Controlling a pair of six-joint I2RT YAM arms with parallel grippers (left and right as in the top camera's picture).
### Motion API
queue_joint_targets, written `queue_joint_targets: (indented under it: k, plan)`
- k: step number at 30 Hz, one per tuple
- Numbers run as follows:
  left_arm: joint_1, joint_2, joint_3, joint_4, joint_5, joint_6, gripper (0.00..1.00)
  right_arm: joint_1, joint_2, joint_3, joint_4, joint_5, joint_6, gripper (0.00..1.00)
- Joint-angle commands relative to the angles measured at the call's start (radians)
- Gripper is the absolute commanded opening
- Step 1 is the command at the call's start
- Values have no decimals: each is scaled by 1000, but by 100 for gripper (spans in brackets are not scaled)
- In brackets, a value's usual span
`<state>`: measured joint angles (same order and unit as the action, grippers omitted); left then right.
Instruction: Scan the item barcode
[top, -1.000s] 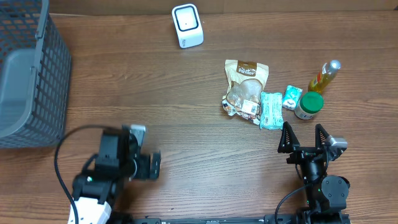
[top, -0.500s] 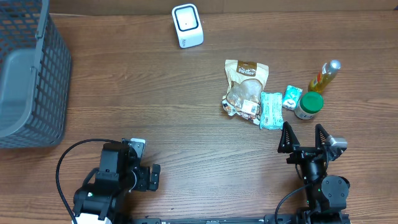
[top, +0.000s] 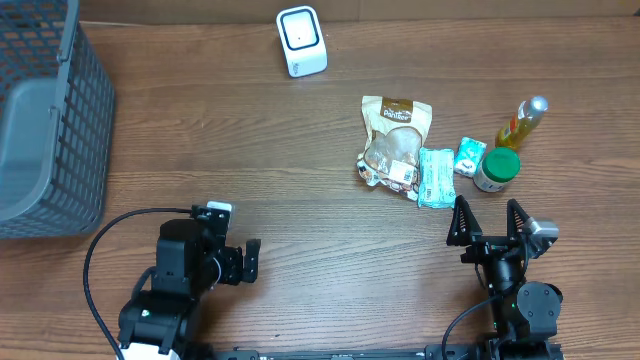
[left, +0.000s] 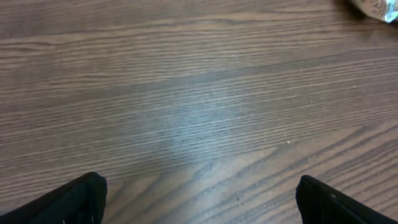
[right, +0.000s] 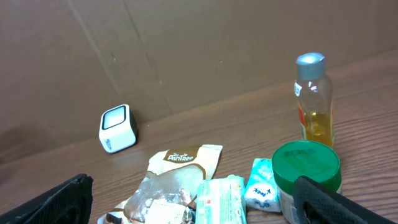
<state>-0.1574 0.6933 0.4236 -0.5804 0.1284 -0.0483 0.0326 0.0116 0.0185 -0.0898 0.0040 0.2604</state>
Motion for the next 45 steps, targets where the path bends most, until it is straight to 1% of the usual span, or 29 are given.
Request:
queue_joint_targets:
  k: [1,5,11,16,22,31,45]
  plan:
    - [0,-10,-76,41,43,18,100,-4,-9,-11,6,-3,-6,100]
    - [0,-16,-143,144,56,19,100,-4,-9,-11,6,-3,-6,100]
    - [0,-39,-150,166,56,19,99,-4,-9,-11,6,-3,-6,100]
    - [0,-61,-202,197,63,16,100,-4,-9,-11,6,-3,-6,100]
    - [0,-99,-305,371,82,15,100,-4,-9,-11,6,-3,-6,100]
    - [1,-209,-415,520,108,15,100,-4,-9,-11,6,-3,-6,100]
    - [3,-346,-419,526,101,19,99,-4,-9,-11,6,-3,-6,100]
